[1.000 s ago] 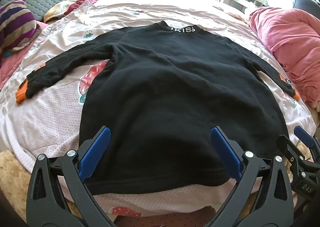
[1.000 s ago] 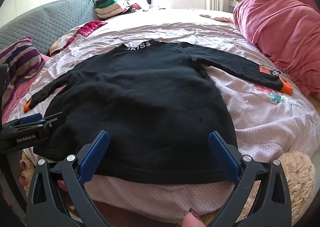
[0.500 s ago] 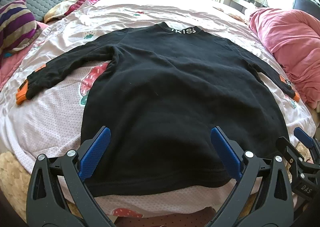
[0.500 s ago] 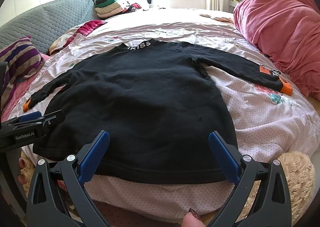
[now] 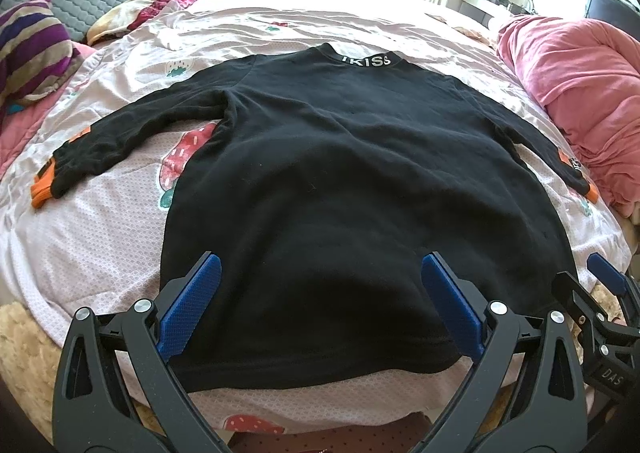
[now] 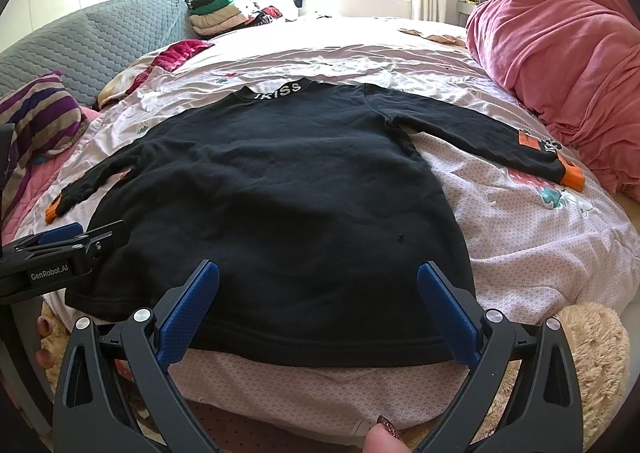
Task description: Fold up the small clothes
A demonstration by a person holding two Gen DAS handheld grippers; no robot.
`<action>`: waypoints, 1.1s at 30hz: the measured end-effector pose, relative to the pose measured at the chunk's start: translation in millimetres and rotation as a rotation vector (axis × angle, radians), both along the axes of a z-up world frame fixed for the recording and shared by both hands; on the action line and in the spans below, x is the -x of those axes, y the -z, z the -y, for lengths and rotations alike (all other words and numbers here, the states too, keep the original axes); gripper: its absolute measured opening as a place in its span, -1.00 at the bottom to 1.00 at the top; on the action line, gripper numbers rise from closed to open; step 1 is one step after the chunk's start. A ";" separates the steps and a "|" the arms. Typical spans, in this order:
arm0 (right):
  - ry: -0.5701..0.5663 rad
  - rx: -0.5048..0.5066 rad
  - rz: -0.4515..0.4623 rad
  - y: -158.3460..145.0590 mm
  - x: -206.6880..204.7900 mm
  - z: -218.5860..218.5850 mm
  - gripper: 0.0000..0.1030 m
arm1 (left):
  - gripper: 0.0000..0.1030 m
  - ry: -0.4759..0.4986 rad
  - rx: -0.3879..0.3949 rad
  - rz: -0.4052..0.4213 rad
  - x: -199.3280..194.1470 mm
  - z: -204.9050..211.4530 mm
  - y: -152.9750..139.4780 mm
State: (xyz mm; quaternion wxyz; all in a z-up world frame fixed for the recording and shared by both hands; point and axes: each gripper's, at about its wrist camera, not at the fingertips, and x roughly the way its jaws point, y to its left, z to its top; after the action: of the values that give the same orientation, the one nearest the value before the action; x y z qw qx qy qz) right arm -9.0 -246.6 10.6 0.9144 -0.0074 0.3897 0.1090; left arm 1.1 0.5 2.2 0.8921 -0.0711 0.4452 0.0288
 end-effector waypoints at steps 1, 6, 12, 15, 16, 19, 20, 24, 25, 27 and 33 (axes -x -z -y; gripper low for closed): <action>0.001 -0.001 0.000 0.1 0.1 0.5 0.92 | 0.82 0.000 0.000 0.001 -0.1 0.1 -0.1; 0.003 -0.003 -0.001 -0.4 -1.1 2.8 0.92 | 0.82 -0.001 -0.001 0.001 0.7 0.2 -0.2; 0.005 -0.001 -0.004 0.0 -1.2 3.8 0.92 | 0.82 0.003 -0.001 0.001 0.7 0.7 -0.9; 0.004 -0.003 -0.004 0.1 -1.2 4.2 0.92 | 0.82 0.002 0.000 0.002 1.0 1.2 -1.4; 0.004 -0.002 -0.003 0.1 -1.3 4.3 0.92 | 0.82 0.001 -0.001 0.002 1.1 1.1 -1.3; 0.005 -0.001 -0.003 0.1 -1.2 4.1 0.92 | 0.82 0.002 0.000 0.001 0.8 1.2 -1.5; 0.005 -0.001 -0.004 0.1 -1.5 4.2 0.92 | 0.82 0.002 0.002 0.001 0.9 1.1 -1.3; 0.006 0.000 -0.004 0.2 -1.3 4.0 0.92 | 0.82 0.001 0.005 0.002 -0.1 0.5 -1.3; 0.007 -0.001 -0.004 0.6 -1.7 4.1 0.92 | 0.82 0.001 0.006 0.001 -0.6 0.2 -1.0; 0.007 -0.001 -0.005 0.9 -2.2 4.5 0.92 | 0.82 -0.002 0.005 0.002 -1.7 -0.9 -0.7; 0.003 -0.002 -0.005 -0.2 -7.5 4.4 0.92 | 0.82 -0.008 0.004 0.006 -8.8 -3.4 -1.6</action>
State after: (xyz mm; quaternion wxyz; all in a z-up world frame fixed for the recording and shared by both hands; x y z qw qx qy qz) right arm -1.4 -251.0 10.9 0.9136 -0.0056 0.3918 0.1080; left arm 10.0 3.9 3.9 0.8932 -0.0747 0.4422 0.0313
